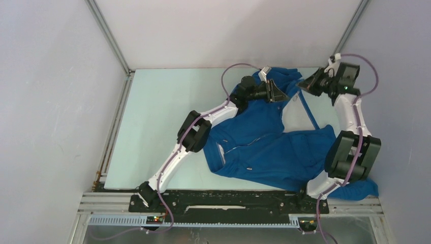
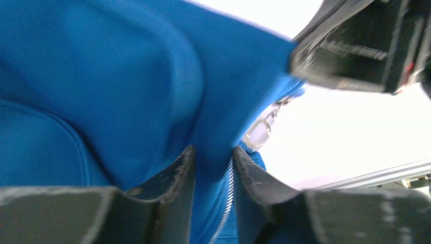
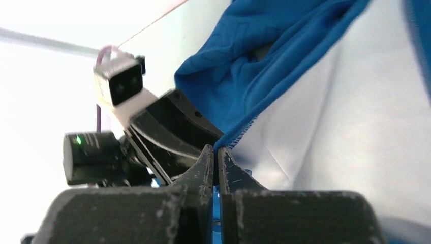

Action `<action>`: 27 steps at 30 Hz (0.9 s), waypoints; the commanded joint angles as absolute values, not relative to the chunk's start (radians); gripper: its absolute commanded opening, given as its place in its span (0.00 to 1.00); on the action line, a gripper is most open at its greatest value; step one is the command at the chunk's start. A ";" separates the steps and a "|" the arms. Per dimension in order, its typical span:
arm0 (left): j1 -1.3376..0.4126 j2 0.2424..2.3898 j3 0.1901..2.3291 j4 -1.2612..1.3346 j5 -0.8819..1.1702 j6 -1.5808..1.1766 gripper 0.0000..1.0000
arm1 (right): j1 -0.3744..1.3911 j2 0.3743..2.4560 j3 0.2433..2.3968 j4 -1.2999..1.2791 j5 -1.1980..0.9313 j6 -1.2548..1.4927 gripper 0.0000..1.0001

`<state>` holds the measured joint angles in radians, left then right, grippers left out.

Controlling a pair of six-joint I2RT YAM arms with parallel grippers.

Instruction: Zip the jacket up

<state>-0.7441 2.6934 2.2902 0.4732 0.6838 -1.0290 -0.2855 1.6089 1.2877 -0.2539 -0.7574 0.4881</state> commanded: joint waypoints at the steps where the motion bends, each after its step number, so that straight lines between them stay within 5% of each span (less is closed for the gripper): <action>1: -0.741 2.587 2.199 0.508 0.658 -0.943 0.40 | -0.269 1.597 1.486 -0.785 -0.437 0.551 0.00; 3: -0.742 2.533 2.113 0.565 0.633 -0.914 0.45 | -0.236 1.539 1.442 -0.762 -0.346 0.614 0.00; 7: -0.756 2.446 1.971 0.700 0.618 -0.843 0.79 | -0.147 1.472 1.422 -0.829 0.006 0.779 0.00; 8: -0.762 2.422 1.946 0.710 0.605 -0.808 0.81 | -0.142 1.473 1.440 -0.873 0.052 0.824 0.00; 14: -0.825 2.258 1.739 0.701 0.458 -0.505 0.84 | -0.143 1.465 1.484 -1.023 0.141 0.966 0.00; 18: -0.825 2.215 1.636 0.831 0.410 -0.484 0.83 | -0.088 1.476 1.548 -1.158 0.450 1.029 0.00; 24: -0.858 2.249 1.578 1.112 0.521 -0.494 0.88 | -0.088 1.565 1.667 -1.252 0.360 0.992 0.00; 27: -0.871 2.282 1.650 1.052 0.649 -0.480 0.85 | -0.067 1.628 1.772 -1.349 0.394 0.992 0.00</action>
<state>-0.8536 2.2650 1.5925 0.9649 0.5079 -0.5365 -0.0845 1.5574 1.6485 -1.2140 0.3252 0.9802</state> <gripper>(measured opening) 0.863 0.018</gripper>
